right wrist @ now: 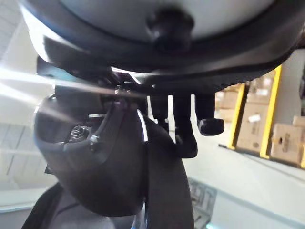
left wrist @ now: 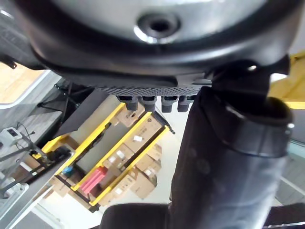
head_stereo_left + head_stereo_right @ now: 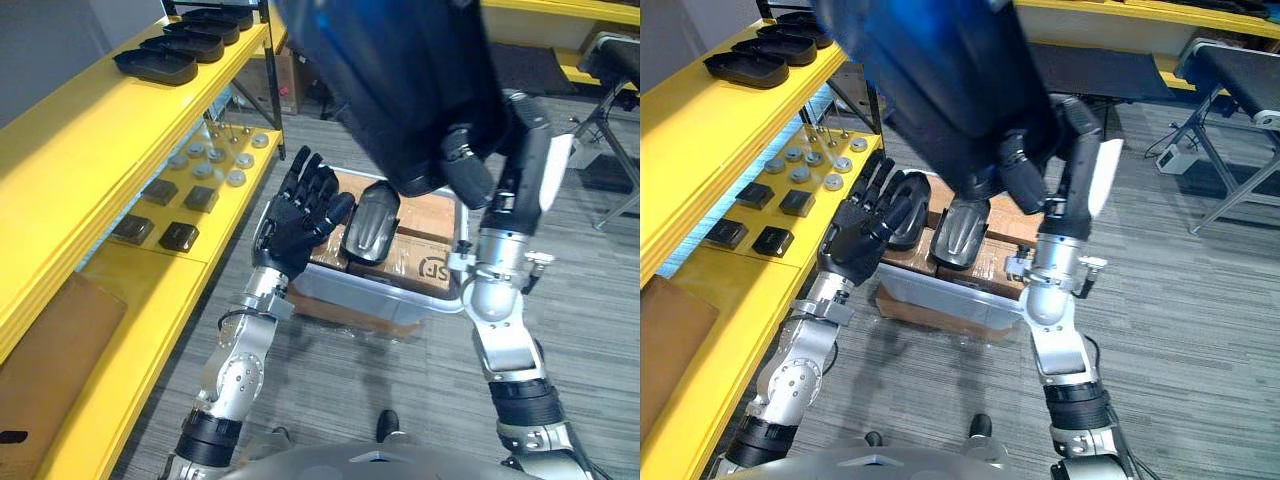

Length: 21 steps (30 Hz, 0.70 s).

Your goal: Walk over and take three plastic housings, then place them on the shelf

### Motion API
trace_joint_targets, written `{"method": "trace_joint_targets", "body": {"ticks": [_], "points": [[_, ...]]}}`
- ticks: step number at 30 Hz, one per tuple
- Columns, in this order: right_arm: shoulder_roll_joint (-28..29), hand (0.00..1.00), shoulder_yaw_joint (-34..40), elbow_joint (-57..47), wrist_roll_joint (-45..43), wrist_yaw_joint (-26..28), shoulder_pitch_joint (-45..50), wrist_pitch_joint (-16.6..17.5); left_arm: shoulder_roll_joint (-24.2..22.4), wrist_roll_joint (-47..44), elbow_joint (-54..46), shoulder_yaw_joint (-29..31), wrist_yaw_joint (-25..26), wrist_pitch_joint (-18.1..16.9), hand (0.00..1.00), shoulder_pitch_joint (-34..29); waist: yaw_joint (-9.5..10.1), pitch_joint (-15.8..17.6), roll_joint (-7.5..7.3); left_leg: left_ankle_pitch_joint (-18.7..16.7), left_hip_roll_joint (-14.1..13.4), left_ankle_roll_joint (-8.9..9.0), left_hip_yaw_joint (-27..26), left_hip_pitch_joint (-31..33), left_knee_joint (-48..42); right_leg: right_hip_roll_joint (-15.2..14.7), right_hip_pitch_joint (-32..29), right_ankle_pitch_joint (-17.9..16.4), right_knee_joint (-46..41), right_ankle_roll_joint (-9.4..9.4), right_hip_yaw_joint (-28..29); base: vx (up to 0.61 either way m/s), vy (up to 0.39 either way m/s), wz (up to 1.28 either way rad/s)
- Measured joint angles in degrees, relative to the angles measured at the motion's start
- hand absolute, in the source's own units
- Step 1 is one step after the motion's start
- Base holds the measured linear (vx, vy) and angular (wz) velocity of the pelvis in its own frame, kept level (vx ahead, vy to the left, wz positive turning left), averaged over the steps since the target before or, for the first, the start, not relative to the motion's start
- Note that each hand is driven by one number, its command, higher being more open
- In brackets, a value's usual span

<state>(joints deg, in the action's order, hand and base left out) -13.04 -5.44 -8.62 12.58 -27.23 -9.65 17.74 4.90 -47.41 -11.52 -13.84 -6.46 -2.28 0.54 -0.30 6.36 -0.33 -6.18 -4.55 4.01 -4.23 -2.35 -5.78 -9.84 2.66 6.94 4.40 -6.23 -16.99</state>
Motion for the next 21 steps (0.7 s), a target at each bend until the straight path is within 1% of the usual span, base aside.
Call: {"method": "trace_joint_targets", "body": {"ticks": [3, 5, 7, 11, 16, 17, 19, 21], "points": [[1.15, 0.0, -3.89, 3.89, 0.09, 0.92, 0.09, -0.02, -0.05, -2.59, 0.42, -1.59, -0.03, -0.09, 1.0, 0.23, -0.01, -1.25, 0.0, 0.03, 0.04, -0.01, 0.01, 0.55, 0.04, -0.01, -0.54, 0.1, 0.0, 0.08, -0.01, 0.0, 0.0, 0.0], [2.25, 0.0, -6.37, 6.76, 0.17, 1.56, 1.03, -0.05, -0.11, -4.29, 0.49, -2.76, -0.06, -0.22, 1.0, 1.77, 0.11, -1.38, -0.07, 0.08, 0.07, -0.02, 0.23, 0.89, 0.02, -0.01, -0.75, 0.21, 0.01, 0.08, -0.17, 0.0, -0.001, 0.04], [2.65, 0.0, -7.51, 8.15, 0.21, 1.93, 1.79, -0.07, -0.12, -4.96, 0.49, -3.21, -0.3, -0.51, 1.0, 2.42, 0.16, -1.6, -0.06, 0.08, 0.1, -0.02, 0.38, 0.9, 0.07, -0.03, -0.71, 0.24, 0.01, 0.06, -0.28, 0.0, 0.001, 0.04], [3.85, 0.0, -8.58, 8.87, 0.09, 1.93, 2.71, -0.2, 0.01, -9.19, 1.23, -3.34, -0.51, -0.91, 1.0, 2.37, 0.03, -2.38, -0.06, 0.08, 0.19, -0.03, 0.57, 0.89, 0.18, -0.11, -0.71, 0.68, 0.02, 0.1, -0.48, 0.0, 0.002, 0.01], [3.96, 0.0, -9.95, 8.97, -0.01, 1.76, 2.72, -0.19, 0.01, -9.2, 1.22, -3.51, -0.19, -2.52, 1.0, 2.37, -0.03, -3.35, -0.37, 0.18, 0.25, -0.17, 0.79, 0.91, 0.14, -0.2, -0.59, 0.73, 0.03, 0.15, -0.8, -0.01, -0.003, 0.01], [3.97, 0.0, -10.29, 9.1, -0.04, 1.69, 2.72, -0.19, 0.0, -9.05, 1.22, -3.59, 0.44, -2.92, 0.0, 2.37, -0.02, -3.57, -0.37, 0.23, 0.23, -0.17, 0.79, 0.91, 0.12, -0.17, -0.59, 0.86, 0.05, 0.31, -0.83, -0.05, -0.009, 0.0], [4.09, 0.0, -11.48, 10.33, -0.09, 1.65, 2.72, -0.08, 0.01, -7.74, 1.21, -3.96, 3.81, -4.06, 0.0, 2.38, -0.02, -4.33, -0.43, 0.28, 0.26, -0.17, 0.79, 0.92, 0.01, -0.2, -0.52, 0.86, 0.05, 0.33, -0.87, -0.06, -0.008, -0.01], [4.35, 0.0, -12.51, 11.14, -0.39, 1.7, 2.87, -0.08, 0.0, -4.76, 1.21, -3.96, 6.49, -4.08, 0.0, 2.39, -0.02, -4.68, -0.52, 0.37, 0.27, -0.14, 0.78, 0.93, -0.02, -0.2, -0.52, 0.85, 0.06, 0.34, -0.9, -0.04, -0.007, 0.0]]}}
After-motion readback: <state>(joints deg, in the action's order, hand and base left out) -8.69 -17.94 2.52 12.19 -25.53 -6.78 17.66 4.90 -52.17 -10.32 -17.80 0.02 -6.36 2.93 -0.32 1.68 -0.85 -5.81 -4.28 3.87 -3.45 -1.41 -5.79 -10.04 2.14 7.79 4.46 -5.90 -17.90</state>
